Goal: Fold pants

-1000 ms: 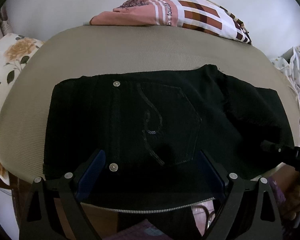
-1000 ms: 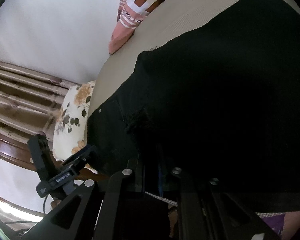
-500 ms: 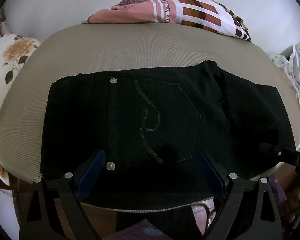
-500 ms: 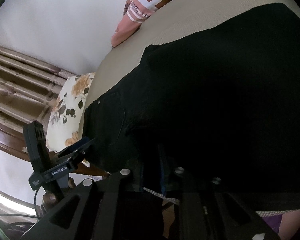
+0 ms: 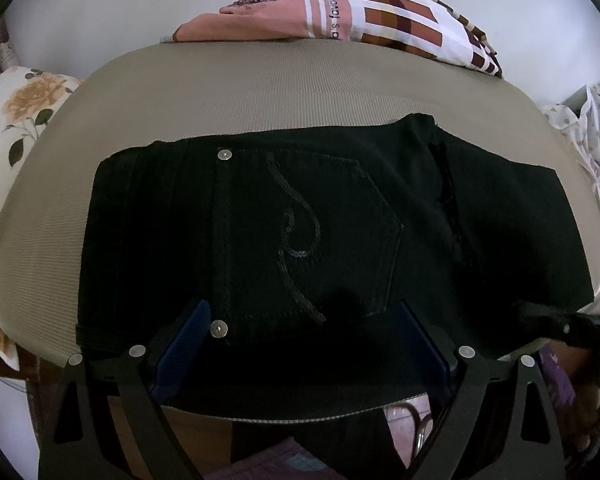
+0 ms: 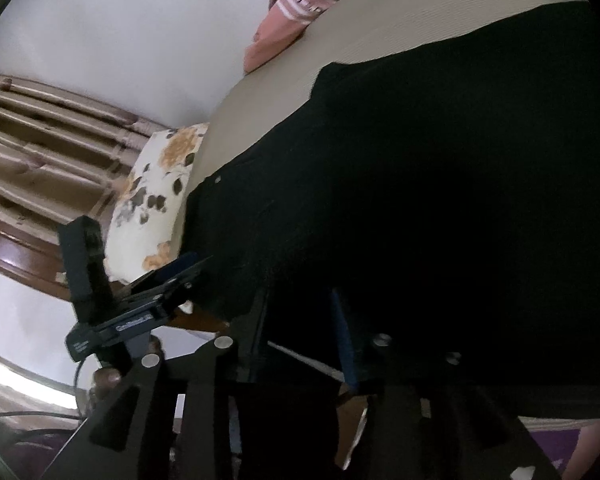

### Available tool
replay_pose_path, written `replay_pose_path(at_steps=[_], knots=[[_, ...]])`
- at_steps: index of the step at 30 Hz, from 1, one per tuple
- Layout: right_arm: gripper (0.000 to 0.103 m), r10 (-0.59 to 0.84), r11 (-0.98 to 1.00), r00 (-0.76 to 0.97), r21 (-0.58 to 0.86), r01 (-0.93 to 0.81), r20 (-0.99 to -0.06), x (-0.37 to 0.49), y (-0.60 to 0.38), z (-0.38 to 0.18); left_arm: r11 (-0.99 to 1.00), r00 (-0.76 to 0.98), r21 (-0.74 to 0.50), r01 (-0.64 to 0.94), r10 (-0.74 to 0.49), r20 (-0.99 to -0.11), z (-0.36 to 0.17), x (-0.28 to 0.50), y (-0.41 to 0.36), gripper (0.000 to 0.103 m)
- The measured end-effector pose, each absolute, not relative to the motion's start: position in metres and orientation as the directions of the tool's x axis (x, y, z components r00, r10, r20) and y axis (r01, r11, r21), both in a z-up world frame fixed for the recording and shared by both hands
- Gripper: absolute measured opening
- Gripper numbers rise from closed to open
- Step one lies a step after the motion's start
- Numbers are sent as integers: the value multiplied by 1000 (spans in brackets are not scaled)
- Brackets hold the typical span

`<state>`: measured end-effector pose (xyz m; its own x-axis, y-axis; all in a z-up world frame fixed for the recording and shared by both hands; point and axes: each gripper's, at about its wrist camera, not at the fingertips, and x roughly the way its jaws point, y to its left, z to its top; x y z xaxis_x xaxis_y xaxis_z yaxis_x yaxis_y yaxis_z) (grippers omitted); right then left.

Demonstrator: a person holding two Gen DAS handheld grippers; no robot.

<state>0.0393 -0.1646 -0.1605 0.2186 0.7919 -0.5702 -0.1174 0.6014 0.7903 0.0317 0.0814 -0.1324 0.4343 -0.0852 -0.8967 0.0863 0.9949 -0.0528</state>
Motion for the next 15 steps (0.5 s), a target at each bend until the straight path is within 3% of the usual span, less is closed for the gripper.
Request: replay_pose_path(at_steps=[4,6,11,13,15], knots=[[35,831,551,169,826,-122,-529,39,-159,-164,995,434,-52,88,-85,-897,-133,31,81,93],[39,875,478,142,873,-98,-463,41,-161,-169,995,436,-50,90,-84,-896,-133,31,81,93],[39,963,163,213,986,31,-166,43,-188,-186,995,445,-50,89,-85,-891,-131,31,81,93],[41,948,165,271,986,30,-167,44,-202,-184,995,450,-53,86,-86,-889,-130,31,82,93],[41,924,241,307,971,2,-230,44,-210,-176,995,449,-60,84,-91,-889,-130,31,83,93]])
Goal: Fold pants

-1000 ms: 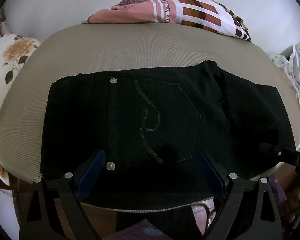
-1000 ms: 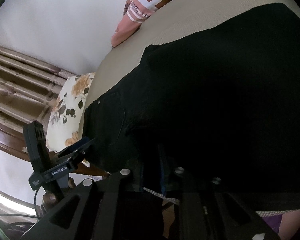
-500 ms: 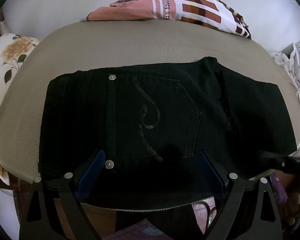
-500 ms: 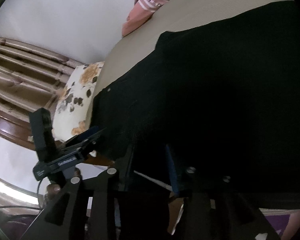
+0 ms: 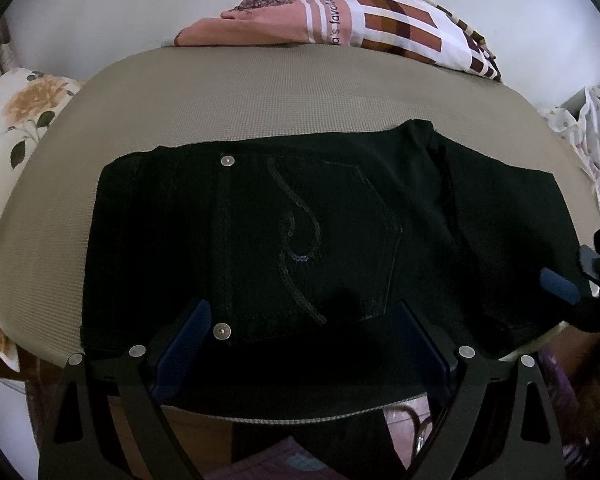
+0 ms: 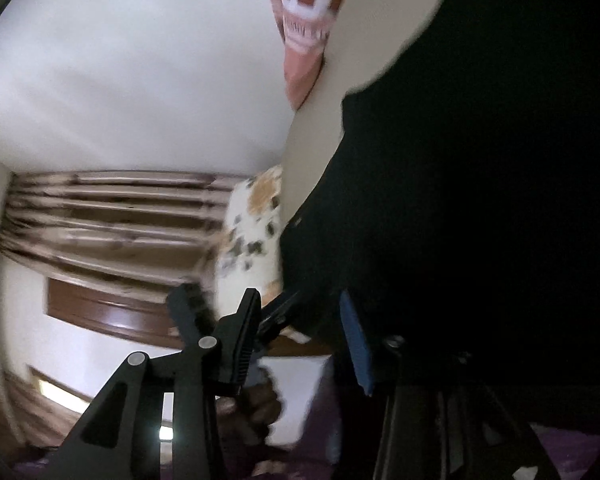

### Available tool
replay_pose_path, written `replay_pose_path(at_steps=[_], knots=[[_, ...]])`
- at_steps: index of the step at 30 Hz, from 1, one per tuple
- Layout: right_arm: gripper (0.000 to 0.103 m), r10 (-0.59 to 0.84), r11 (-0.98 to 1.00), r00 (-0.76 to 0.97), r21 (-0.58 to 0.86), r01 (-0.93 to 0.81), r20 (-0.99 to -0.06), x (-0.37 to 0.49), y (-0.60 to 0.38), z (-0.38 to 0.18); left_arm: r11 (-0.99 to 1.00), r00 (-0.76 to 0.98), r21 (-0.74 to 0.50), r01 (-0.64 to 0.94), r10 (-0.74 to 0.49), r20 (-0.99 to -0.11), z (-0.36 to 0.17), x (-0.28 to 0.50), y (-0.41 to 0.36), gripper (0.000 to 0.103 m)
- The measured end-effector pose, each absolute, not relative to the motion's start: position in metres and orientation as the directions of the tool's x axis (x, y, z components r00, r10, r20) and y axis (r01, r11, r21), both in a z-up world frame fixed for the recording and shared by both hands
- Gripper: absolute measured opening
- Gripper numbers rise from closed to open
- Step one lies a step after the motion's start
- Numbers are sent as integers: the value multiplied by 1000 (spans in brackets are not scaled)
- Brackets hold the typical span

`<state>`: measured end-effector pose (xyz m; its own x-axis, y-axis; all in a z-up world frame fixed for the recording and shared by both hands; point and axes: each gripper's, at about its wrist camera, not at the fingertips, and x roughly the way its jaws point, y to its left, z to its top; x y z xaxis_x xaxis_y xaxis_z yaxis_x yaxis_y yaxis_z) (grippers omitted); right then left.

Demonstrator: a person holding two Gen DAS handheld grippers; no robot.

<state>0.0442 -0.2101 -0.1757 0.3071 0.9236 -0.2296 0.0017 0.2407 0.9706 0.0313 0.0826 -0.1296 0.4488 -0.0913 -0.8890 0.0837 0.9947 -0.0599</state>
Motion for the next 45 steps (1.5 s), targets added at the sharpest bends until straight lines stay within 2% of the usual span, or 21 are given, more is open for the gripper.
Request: replay_pose_path(at_steps=[4,6,14,21,25,27,30,34,40,44,45], knots=[[40,857,451,318,889,-77,-407,42,-206,-159,995,443,-63,81,-92,-892,-131,32,84,93],[36,827,526,298,844,-110,-476,42,-196,-156,995,438,-64,78,-91,-894,-133,32,85,93],[35,723,691,223,682,-240,-654,38,-158,-156,996,445,-85,25,-88,-891,-127,35,101,93],[32,716,698,220,678,-232,-662,41,-160,-160,981,541,-147,-126,-56,-839,-83,33,180,93],[32,715,699,224,677,-230,-663,40,-161,-160,950,524,-226,-218,-81,-848,-83,23,240,93],[33,716,698,225,680,-225,-660,40,-159,-160,922,515,-293,-252,-128,-847,-89,15,265,93],[36,721,692,227,687,-220,-654,40,-160,-159,858,481,-434,-276,-268,-835,-109,3,288,91],[40,718,696,230,682,-226,-657,39,-157,-157,760,440,-573,-307,-420,-794,-136,-12,293,83],[43,718,696,231,681,-227,-657,39,-155,-155,679,391,-653,-336,-530,-752,-155,-29,284,83],[46,718,696,233,681,-228,-656,39,-155,-155,694,392,-655,-301,-536,-748,-151,-24,273,81],[46,718,696,233,681,-230,-655,39,-155,-155,682,387,-663,-309,-546,-743,-155,-20,271,78]])
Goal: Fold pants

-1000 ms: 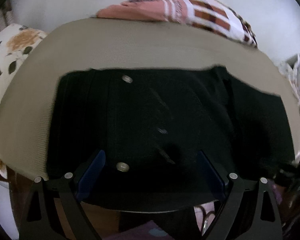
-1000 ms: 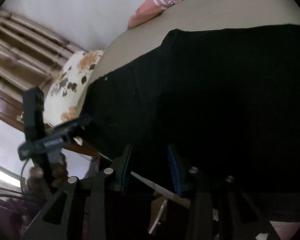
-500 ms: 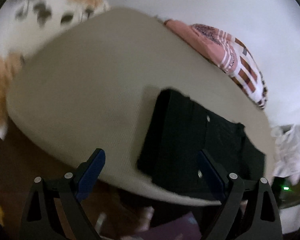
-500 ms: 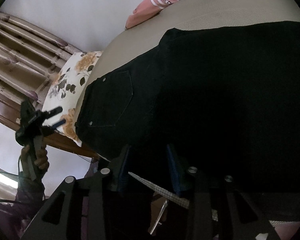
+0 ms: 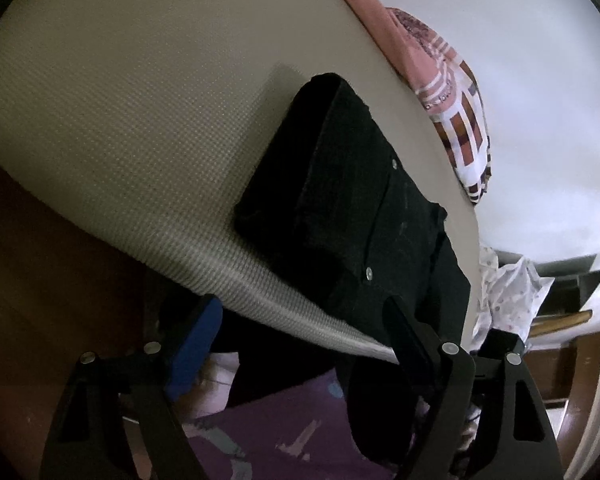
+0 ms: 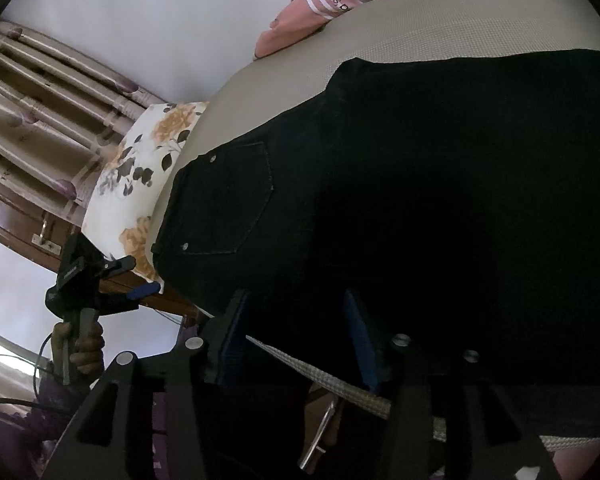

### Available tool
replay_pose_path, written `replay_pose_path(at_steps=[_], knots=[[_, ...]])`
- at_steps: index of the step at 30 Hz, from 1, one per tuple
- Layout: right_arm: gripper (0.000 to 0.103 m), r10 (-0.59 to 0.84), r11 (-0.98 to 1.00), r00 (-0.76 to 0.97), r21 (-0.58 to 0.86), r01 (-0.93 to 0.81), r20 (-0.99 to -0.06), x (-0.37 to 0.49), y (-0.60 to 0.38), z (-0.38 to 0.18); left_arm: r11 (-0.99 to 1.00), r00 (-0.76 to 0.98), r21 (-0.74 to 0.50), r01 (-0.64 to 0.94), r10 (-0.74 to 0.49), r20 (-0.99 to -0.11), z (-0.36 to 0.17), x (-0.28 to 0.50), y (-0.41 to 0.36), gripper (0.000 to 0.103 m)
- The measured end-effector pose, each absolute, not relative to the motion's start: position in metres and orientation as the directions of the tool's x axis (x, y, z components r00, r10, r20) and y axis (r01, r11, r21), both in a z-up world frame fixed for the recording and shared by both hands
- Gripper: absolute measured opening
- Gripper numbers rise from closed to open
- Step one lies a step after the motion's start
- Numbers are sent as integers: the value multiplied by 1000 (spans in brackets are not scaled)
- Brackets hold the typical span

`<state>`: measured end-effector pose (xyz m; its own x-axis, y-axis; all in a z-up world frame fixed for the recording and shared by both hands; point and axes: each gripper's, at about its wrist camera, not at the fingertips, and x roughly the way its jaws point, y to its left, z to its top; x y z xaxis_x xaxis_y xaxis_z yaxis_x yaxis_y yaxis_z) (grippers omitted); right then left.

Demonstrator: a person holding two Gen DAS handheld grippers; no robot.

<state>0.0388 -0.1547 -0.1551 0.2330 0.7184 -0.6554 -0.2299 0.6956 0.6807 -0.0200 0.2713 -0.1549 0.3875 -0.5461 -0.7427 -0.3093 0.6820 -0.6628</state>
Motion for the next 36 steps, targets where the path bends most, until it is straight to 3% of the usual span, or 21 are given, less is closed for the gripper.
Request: replay_pose_path(at_steps=[1,2,3,7,14,18,22,26,31,36], knots=[[47,718,696,233,680,-231,-656,39,-154,-155,664,387,-678,-315,-563,-730,-158,-16,271,74],[47,718,696,233,679,-231,-656,39,-153,-154,650,389,-690,-318,-575,-720,-160,-14,270,50],[47,718,696,233,679,-232,-656,39,-153,-154,659,383,-682,-316,-569,-728,-161,-9,267,18],[47,721,693,233,683,-230,-653,40,-154,-154,748,389,-606,-269,-492,-779,-147,-1,252,15],[47,722,692,235,684,-230,-651,39,-152,-154,862,515,-497,-96,-384,-766,-92,12,223,15],[47,722,692,236,685,-229,-650,39,-152,-154,950,573,-311,29,-271,-774,-91,13,200,15],[47,722,691,236,684,-232,-650,39,-152,-154,853,430,-493,-171,-386,-816,-148,10,244,16],[48,728,685,235,690,-231,-644,40,-152,-154,884,417,-446,-137,-357,-836,-146,8,238,16],[51,732,680,244,700,-219,-636,41,-152,-151,843,418,-508,-174,-404,-813,-151,8,245,16],[52,826,561,176,755,-340,-535,59,-119,-116,852,429,-498,-160,-395,-813,-146,5,241,17]])
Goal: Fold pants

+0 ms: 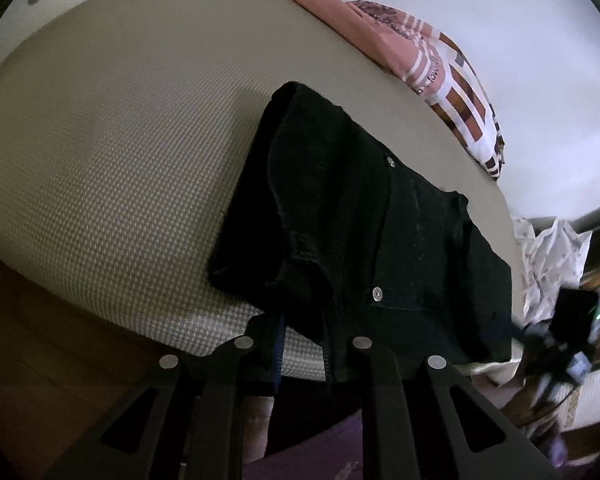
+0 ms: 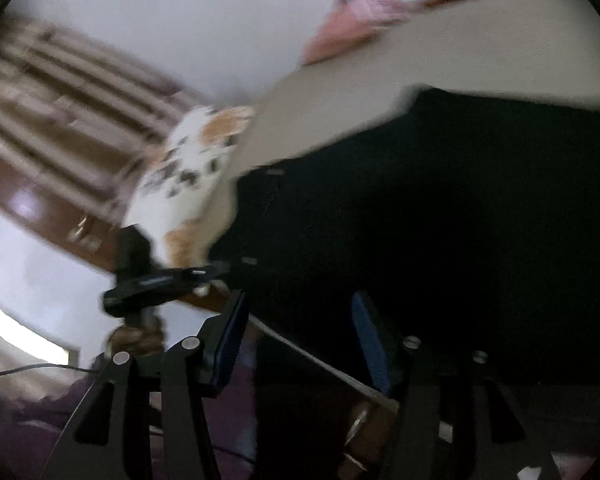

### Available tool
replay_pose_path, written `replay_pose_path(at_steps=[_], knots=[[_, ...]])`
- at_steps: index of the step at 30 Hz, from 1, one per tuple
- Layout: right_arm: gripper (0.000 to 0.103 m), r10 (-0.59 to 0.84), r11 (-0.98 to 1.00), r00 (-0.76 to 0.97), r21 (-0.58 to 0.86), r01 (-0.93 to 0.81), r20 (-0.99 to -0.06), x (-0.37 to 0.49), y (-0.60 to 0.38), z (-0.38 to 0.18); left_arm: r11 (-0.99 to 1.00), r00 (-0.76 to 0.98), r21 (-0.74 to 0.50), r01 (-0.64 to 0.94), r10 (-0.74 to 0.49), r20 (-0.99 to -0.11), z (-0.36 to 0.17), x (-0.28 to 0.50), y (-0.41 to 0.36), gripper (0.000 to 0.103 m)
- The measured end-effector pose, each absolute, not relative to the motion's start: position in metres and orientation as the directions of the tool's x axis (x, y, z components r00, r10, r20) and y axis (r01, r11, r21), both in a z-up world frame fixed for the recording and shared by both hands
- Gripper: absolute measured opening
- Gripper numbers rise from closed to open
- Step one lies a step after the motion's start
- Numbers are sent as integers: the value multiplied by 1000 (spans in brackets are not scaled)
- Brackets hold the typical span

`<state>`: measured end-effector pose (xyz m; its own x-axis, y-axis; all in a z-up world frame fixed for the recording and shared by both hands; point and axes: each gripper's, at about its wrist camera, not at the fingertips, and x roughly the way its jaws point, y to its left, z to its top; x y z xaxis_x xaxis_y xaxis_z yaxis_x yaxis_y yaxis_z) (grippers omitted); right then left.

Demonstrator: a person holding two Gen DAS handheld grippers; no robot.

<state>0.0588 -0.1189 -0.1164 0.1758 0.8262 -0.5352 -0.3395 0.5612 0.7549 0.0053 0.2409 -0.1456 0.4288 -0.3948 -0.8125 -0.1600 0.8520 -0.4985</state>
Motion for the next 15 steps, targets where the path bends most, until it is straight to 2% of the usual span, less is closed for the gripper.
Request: replay_pose_path(at_steps=[3,7,13,15], knots=[[52,823,536,125,687,-491,-553,80,-67,-89,840,429,-515,-171,-407,-806,-146,6,243,18],[55,750,527,123,475,-704,-650,121,19,-69,801,425,-561,-209,-442,-790,-152,4,251,20],[58,629,467,81,292,-834,-773,167,117,-88,798,429,-567,-203,-448,-784,-152,6,252,21],[66,600,428,69,247,-869,-797,164,140,-95,791,434,-577,-202,-456,-777,-153,6,254,21]])
